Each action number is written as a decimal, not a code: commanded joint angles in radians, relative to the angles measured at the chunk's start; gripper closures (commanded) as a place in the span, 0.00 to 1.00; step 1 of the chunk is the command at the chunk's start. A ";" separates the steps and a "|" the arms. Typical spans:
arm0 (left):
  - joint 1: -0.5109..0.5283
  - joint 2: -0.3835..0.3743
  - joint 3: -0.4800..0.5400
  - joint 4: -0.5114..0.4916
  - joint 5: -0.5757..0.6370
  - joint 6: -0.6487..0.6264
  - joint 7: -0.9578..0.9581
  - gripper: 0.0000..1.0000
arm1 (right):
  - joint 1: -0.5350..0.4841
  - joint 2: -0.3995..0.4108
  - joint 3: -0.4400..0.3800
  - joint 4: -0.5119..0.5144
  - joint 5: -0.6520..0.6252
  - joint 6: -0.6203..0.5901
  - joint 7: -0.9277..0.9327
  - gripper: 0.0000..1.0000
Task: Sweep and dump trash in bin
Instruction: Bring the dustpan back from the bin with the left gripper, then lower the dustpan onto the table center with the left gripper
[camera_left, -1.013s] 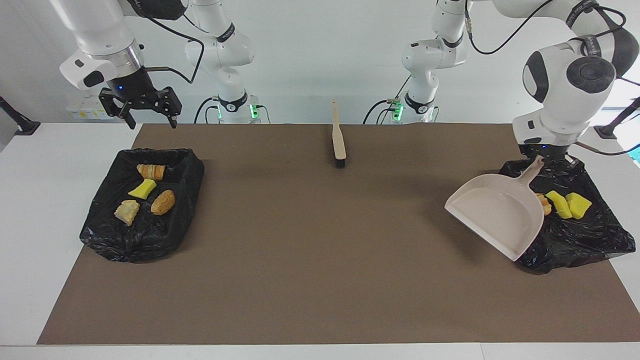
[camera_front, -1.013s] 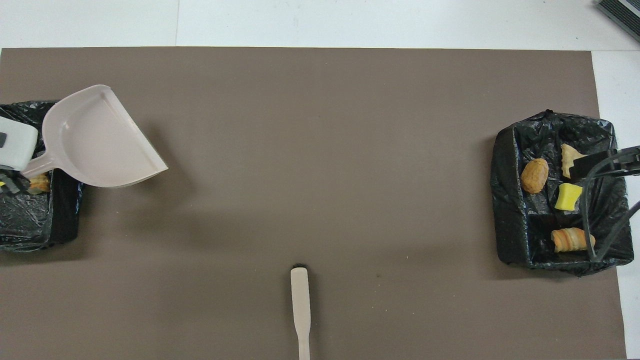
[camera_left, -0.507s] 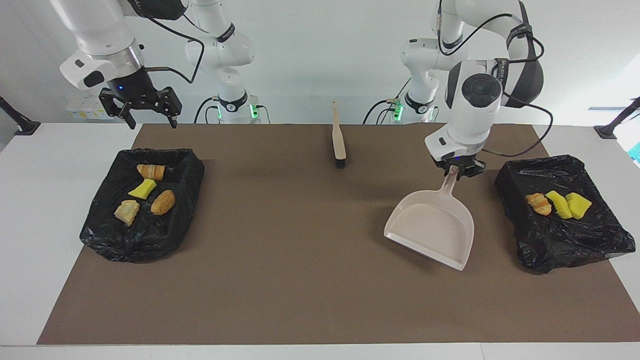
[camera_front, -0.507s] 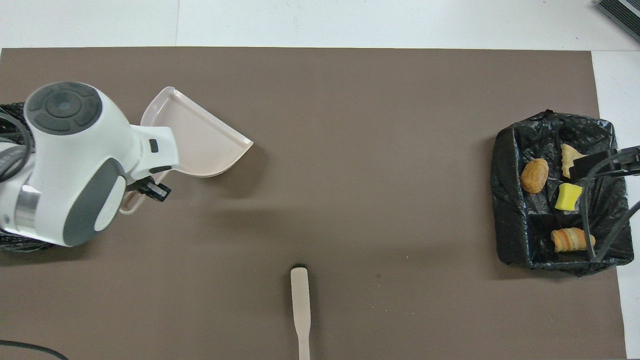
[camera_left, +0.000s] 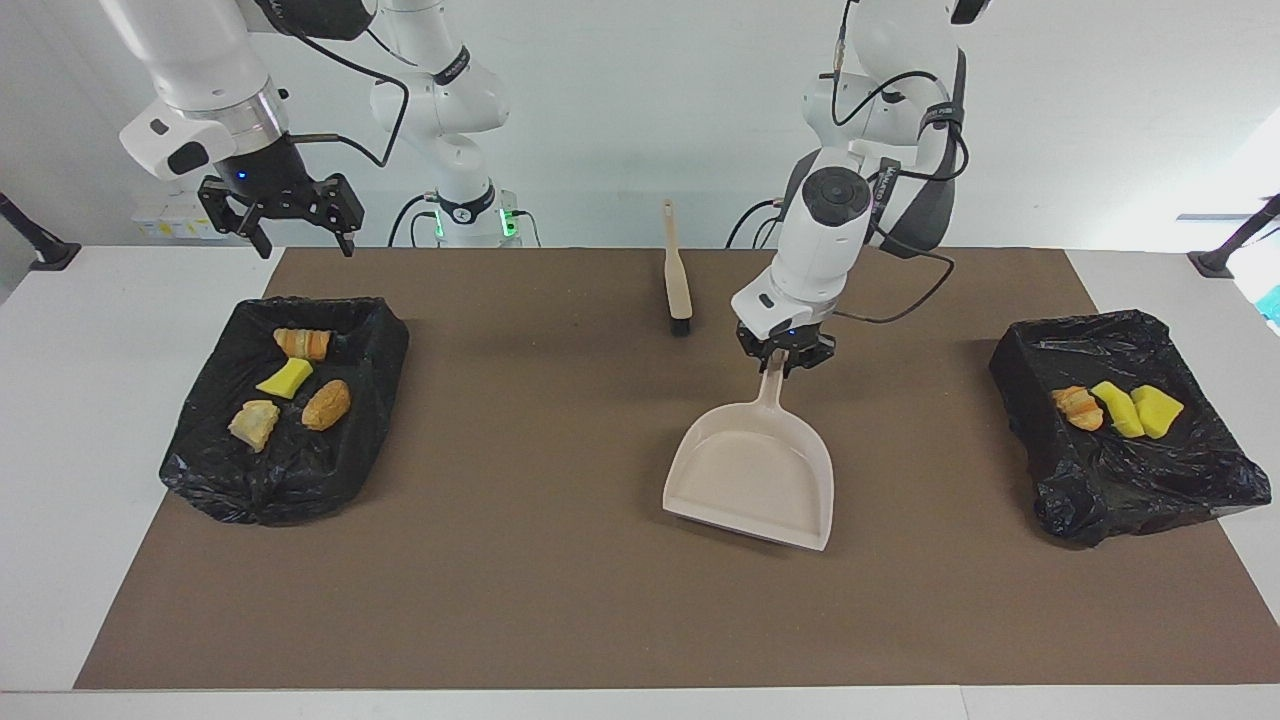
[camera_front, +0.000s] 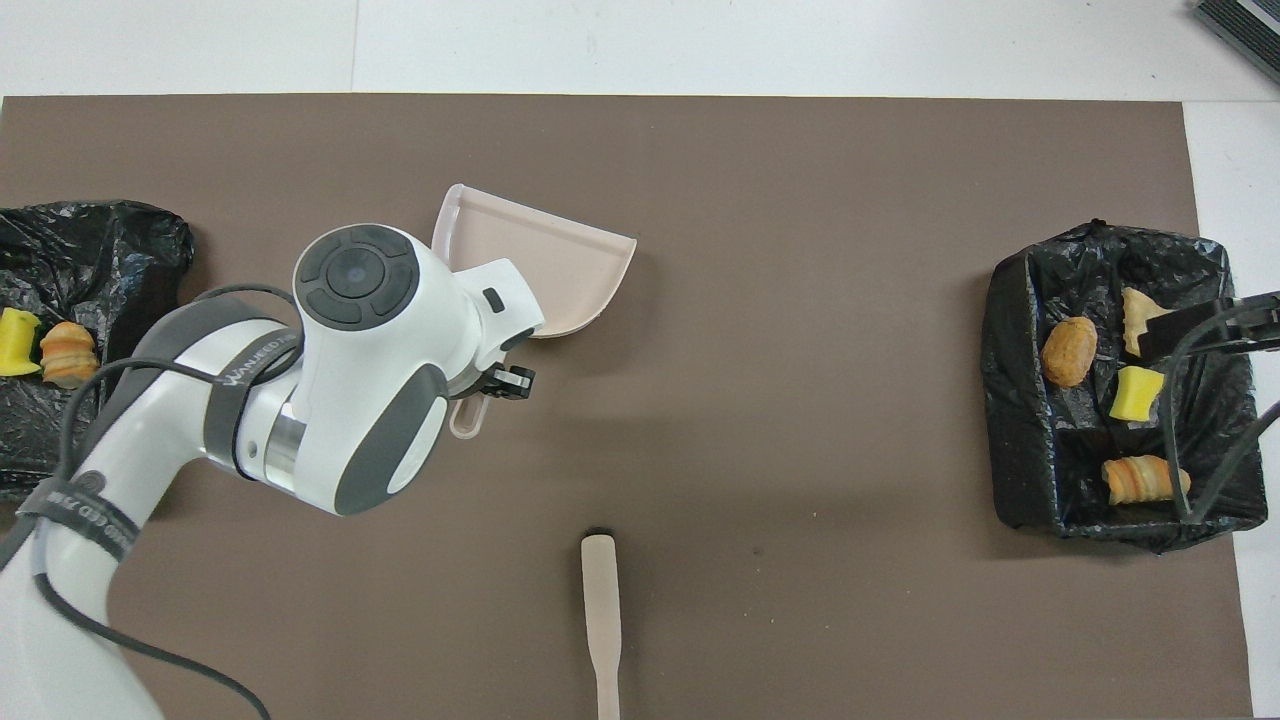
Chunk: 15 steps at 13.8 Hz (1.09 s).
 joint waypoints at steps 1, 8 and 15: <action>-0.057 0.070 0.021 0.093 -0.033 0.019 -0.106 1.00 | -0.001 -0.021 0.001 -0.020 0.021 -0.007 0.010 0.00; -0.122 0.119 0.021 0.111 -0.045 0.077 -0.212 1.00 | -0.001 -0.021 0.001 -0.020 0.021 -0.007 0.010 0.00; -0.143 0.232 0.023 0.150 -0.025 0.177 -0.286 1.00 | -0.001 -0.021 0.001 -0.020 0.021 -0.007 0.010 0.00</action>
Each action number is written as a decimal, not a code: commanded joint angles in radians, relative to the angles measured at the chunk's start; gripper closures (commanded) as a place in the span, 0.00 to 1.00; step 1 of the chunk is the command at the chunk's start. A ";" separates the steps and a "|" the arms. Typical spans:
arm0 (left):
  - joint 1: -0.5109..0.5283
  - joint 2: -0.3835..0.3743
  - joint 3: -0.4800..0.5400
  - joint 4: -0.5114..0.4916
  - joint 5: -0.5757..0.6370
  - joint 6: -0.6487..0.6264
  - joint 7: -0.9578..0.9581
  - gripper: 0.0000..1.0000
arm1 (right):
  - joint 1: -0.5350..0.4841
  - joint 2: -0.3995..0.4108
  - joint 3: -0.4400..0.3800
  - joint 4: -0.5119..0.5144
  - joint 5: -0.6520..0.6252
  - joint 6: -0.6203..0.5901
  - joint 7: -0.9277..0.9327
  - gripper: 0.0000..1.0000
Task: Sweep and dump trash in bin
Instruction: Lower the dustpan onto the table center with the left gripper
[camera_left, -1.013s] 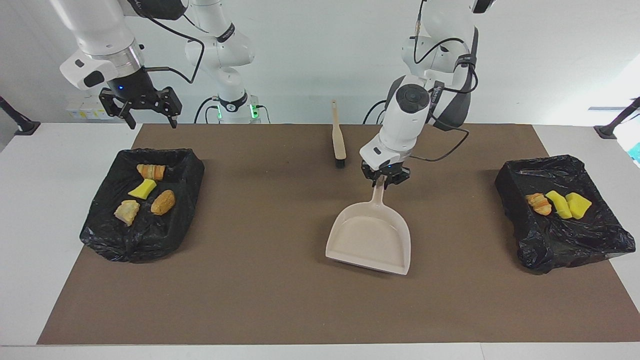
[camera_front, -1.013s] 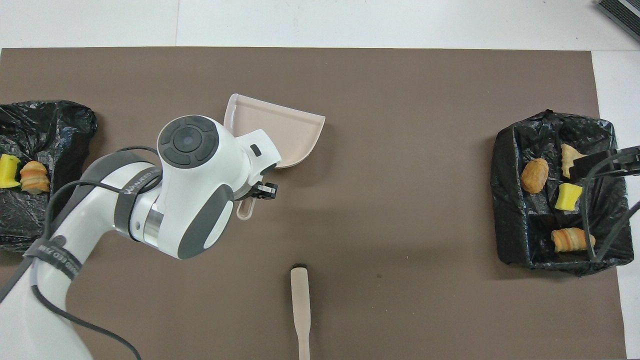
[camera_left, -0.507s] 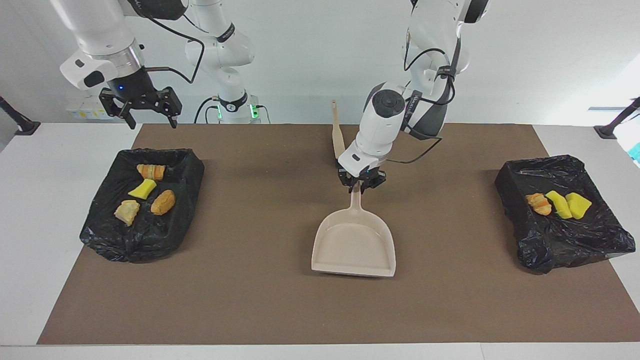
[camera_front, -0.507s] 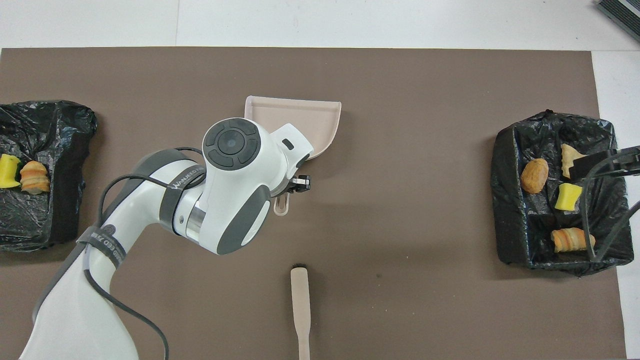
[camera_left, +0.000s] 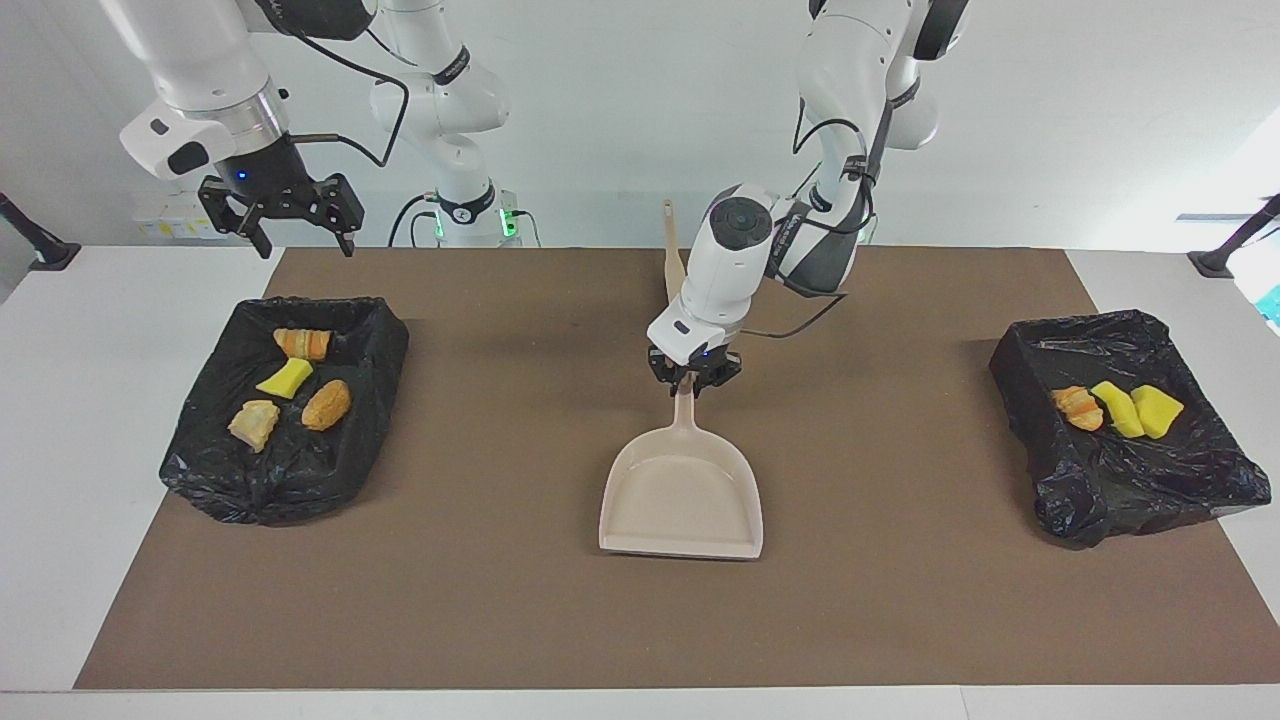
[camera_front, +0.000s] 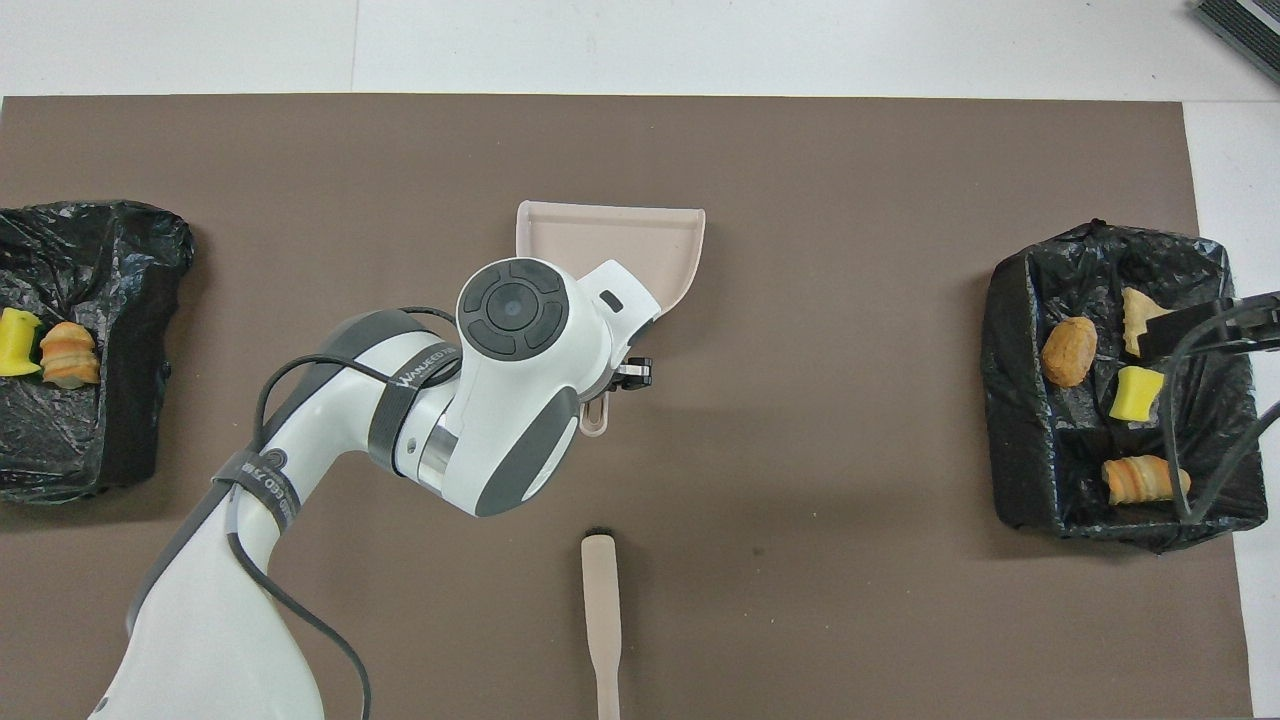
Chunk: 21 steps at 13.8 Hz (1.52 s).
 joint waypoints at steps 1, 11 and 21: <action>-0.019 0.059 0.019 0.073 0.037 0.011 -0.013 1.00 | -0.001 -0.021 0.001 -0.020 0.021 -0.007 0.010 0.00; 0.001 0.007 0.026 0.071 0.037 -0.008 0.011 0.00 | -0.001 -0.021 0.001 -0.020 0.021 -0.007 0.010 0.00; 0.192 -0.179 0.030 0.067 0.037 -0.211 0.284 0.00 | -0.001 -0.021 0.001 -0.020 0.021 -0.007 0.010 0.00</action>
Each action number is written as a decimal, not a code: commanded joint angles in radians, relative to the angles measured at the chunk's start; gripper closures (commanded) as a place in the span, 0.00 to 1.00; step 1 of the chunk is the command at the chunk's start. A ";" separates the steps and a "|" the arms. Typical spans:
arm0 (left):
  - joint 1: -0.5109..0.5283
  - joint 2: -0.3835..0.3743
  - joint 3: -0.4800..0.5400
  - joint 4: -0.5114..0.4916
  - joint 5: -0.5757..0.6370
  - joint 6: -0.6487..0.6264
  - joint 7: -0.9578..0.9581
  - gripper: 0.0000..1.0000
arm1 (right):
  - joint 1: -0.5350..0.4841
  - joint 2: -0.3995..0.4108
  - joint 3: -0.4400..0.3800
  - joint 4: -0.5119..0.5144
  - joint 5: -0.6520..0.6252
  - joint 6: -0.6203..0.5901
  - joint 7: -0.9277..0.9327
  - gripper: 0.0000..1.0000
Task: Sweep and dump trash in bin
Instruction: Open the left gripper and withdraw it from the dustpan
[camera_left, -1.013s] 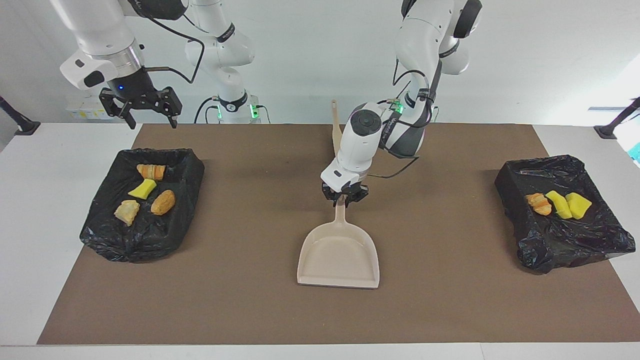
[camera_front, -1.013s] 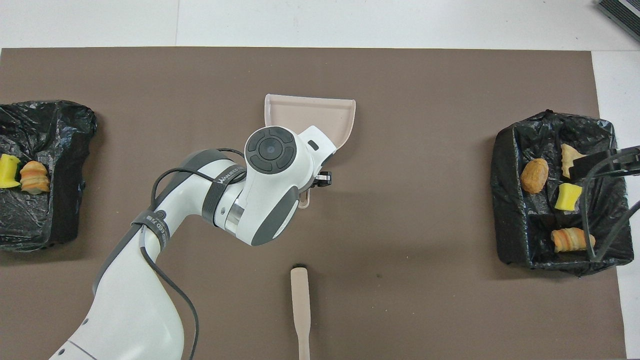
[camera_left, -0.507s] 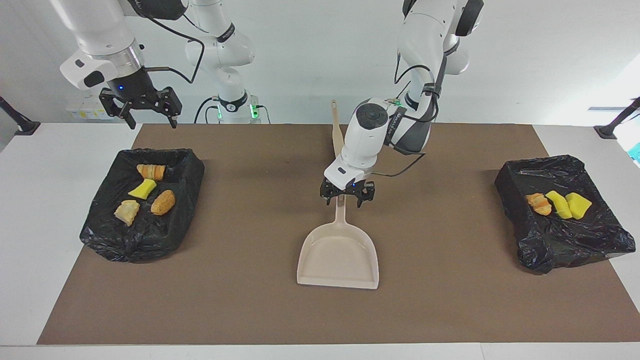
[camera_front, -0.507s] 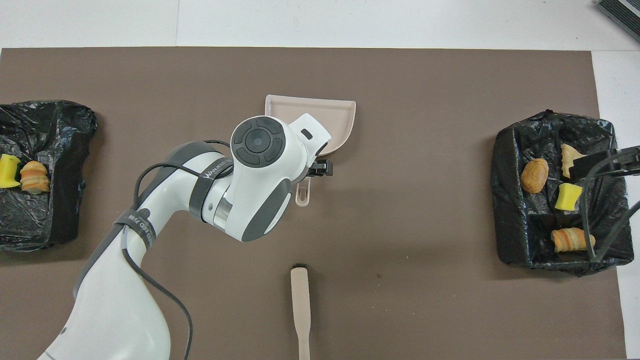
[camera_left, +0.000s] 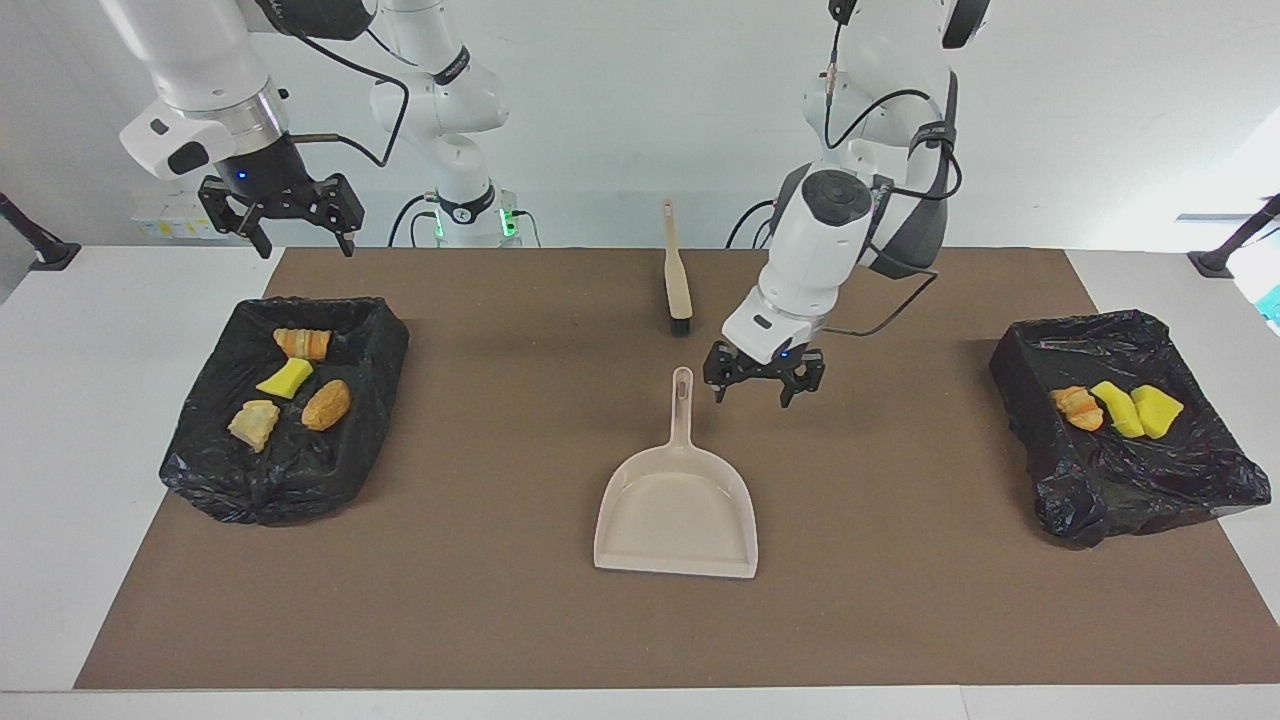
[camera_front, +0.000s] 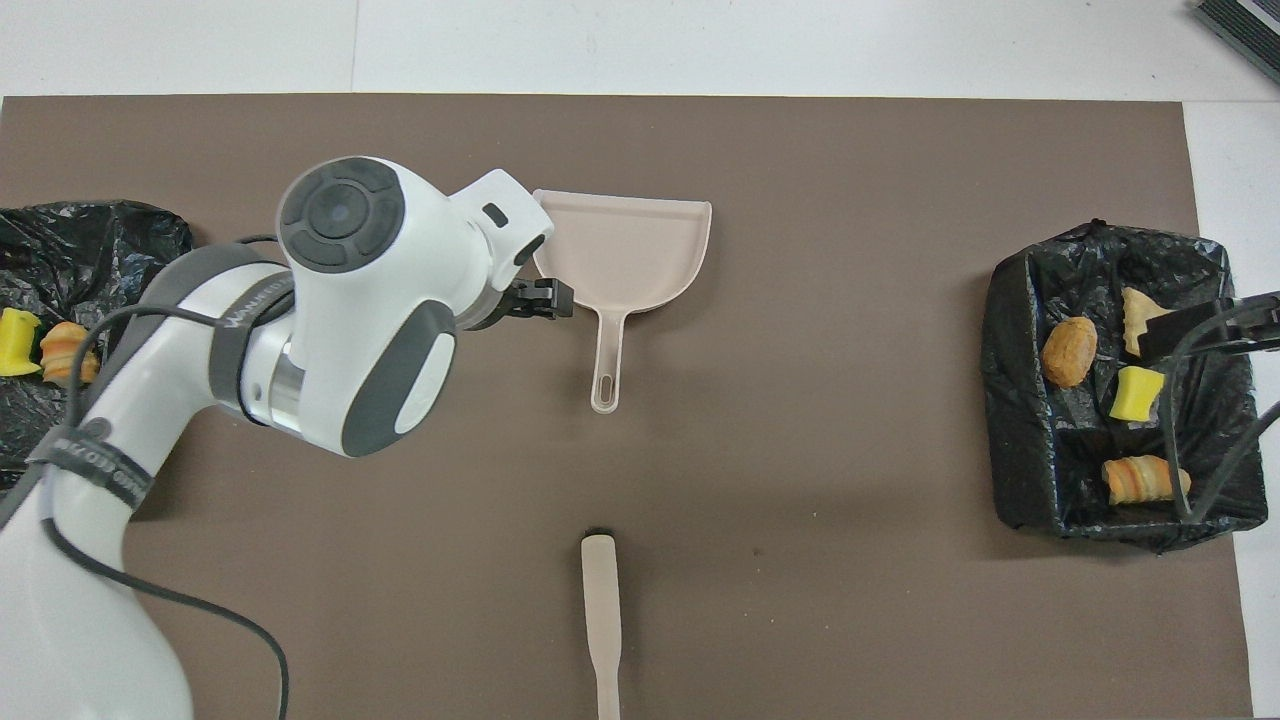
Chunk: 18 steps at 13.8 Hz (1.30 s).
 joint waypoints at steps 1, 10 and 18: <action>0.063 -0.083 -0.004 -0.014 0.011 -0.107 0.084 0.00 | -0.001 -0.021 0.001 -0.020 0.021 -0.007 0.010 0.00; 0.306 -0.318 0.004 -0.013 0.015 -0.501 0.299 0.00 | -0.001 -0.021 0.001 -0.020 0.021 -0.007 0.010 0.00; 0.370 -0.376 0.022 0.078 0.079 -0.626 0.352 0.00 | -0.001 -0.021 0.001 -0.020 0.021 -0.007 0.010 0.00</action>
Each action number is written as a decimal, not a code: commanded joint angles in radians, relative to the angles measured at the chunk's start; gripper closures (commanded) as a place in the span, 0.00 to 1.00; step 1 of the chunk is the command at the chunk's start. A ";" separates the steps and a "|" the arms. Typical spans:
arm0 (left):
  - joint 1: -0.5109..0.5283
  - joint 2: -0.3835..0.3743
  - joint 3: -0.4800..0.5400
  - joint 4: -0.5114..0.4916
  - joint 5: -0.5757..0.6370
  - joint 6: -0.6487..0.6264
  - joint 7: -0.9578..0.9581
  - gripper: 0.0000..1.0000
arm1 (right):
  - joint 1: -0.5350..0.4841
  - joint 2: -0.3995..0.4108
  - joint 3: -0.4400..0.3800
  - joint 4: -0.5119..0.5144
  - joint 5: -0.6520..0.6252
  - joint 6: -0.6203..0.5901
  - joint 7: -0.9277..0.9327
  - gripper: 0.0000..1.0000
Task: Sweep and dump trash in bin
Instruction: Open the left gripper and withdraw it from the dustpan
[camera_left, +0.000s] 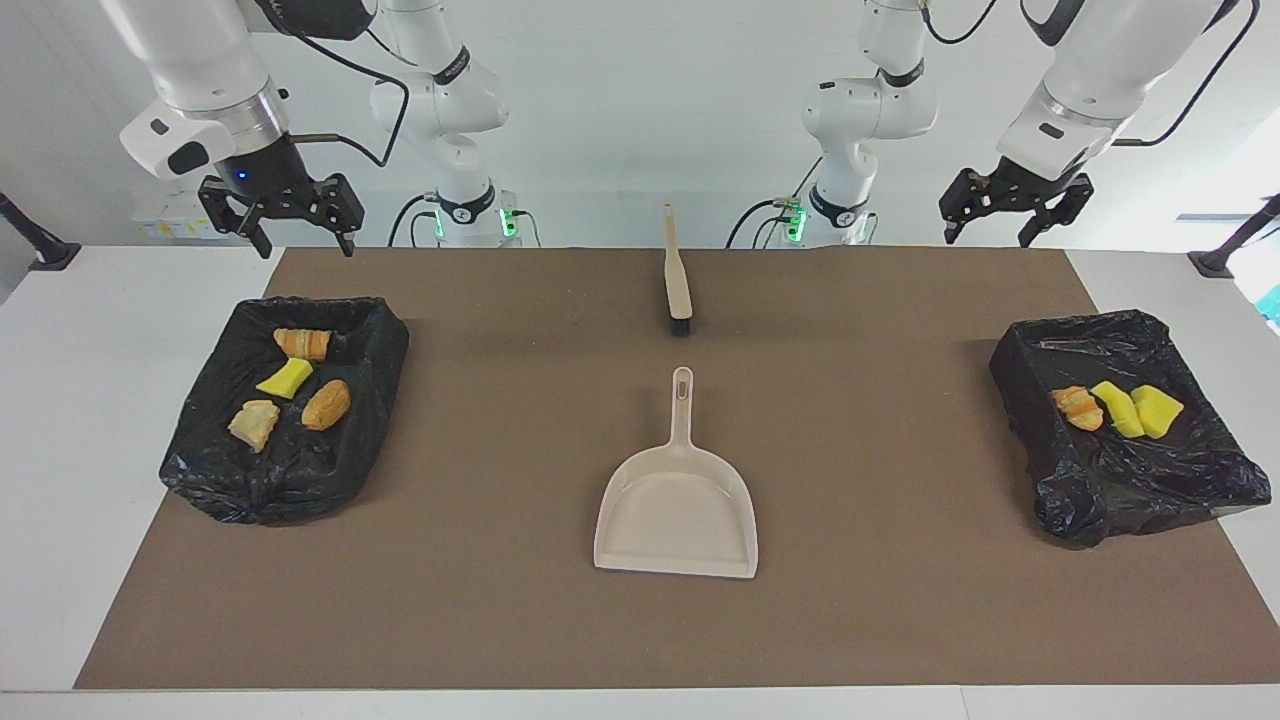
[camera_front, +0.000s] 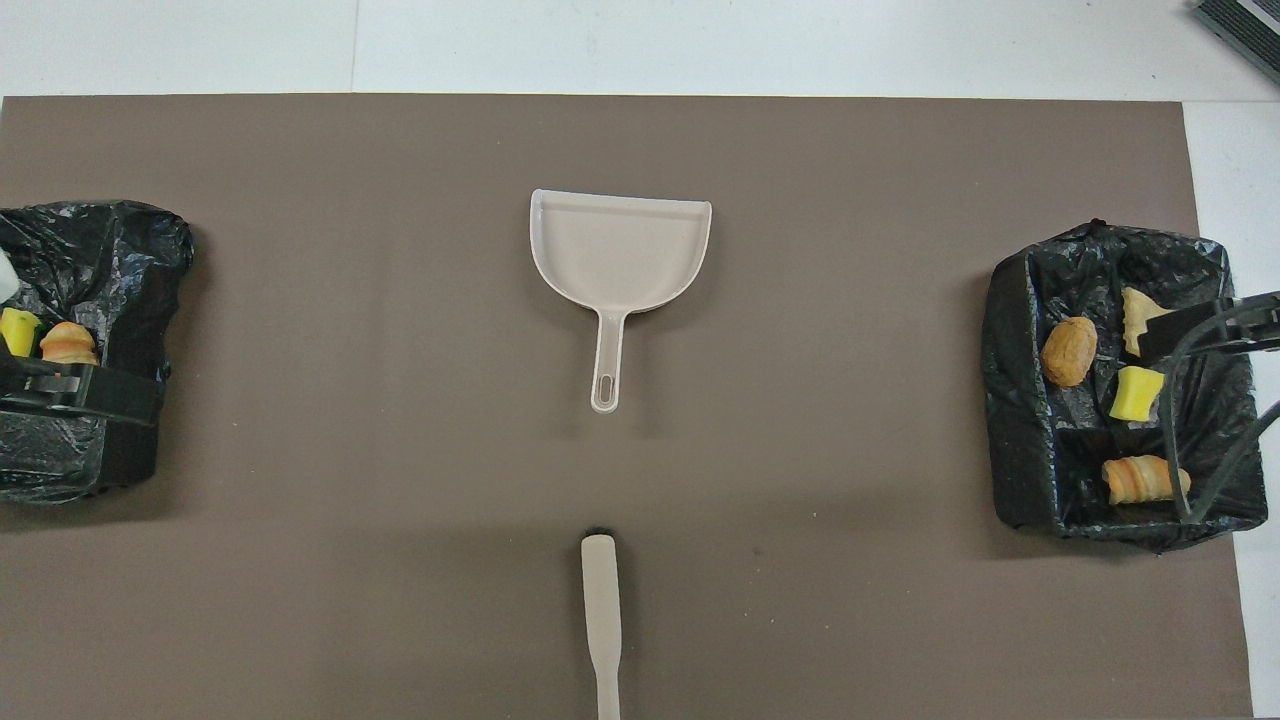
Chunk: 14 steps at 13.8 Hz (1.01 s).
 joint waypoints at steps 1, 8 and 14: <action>0.019 0.018 0.004 0.071 0.008 -0.047 0.020 0.00 | -0.001 -0.021 0.001 -0.020 0.021 -0.007 0.012 0.00; 0.025 0.156 0.016 0.267 0.008 -0.112 0.018 0.00 | -0.001 -0.021 0.001 -0.020 0.021 -0.007 0.010 0.00; 0.022 0.151 0.021 0.276 0.002 -0.120 0.014 0.00 | -0.001 -0.021 0.001 -0.020 0.021 -0.007 0.010 0.00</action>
